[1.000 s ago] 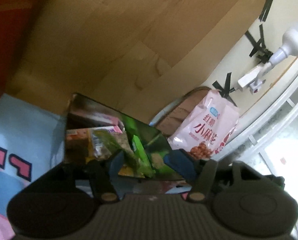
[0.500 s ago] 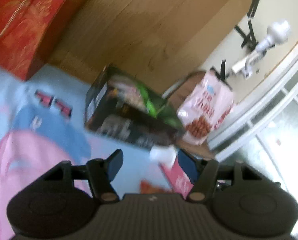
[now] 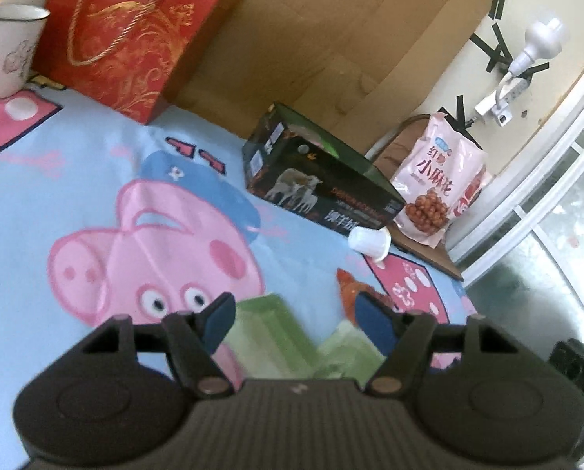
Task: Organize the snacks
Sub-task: 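Move the left tool to a light green square pack and grasp it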
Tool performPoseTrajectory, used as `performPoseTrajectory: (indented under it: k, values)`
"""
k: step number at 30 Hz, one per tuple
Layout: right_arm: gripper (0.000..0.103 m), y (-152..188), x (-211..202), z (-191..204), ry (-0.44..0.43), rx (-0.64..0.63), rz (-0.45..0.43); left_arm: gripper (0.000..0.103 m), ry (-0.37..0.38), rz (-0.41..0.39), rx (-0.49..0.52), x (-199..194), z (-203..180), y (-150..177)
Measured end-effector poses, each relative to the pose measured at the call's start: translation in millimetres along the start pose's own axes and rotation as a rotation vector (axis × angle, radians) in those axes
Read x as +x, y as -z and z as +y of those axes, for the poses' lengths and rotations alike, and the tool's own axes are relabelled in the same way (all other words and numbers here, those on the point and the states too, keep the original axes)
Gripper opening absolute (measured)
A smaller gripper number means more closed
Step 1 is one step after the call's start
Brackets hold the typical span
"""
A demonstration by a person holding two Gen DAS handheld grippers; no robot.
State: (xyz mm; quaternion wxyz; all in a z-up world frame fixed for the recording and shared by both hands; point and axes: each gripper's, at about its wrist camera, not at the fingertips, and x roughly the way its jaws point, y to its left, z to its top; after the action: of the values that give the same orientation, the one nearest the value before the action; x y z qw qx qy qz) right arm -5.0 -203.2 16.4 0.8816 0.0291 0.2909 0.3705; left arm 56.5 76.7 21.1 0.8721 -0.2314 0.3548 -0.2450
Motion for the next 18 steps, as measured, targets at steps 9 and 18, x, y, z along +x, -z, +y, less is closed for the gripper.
performPoseTrajectory:
  k: [9, 18]
  values:
    - [0.056, 6, 15, -3, 0.256, -0.138, 0.013, 0.069, 0.028, 0.028, -0.070, -6, 16, 15]
    - [0.065, 20, 6, 1, 0.266, -0.120, 0.025, 0.069, 0.107, 0.077, 0.058, 25, -28, 1]
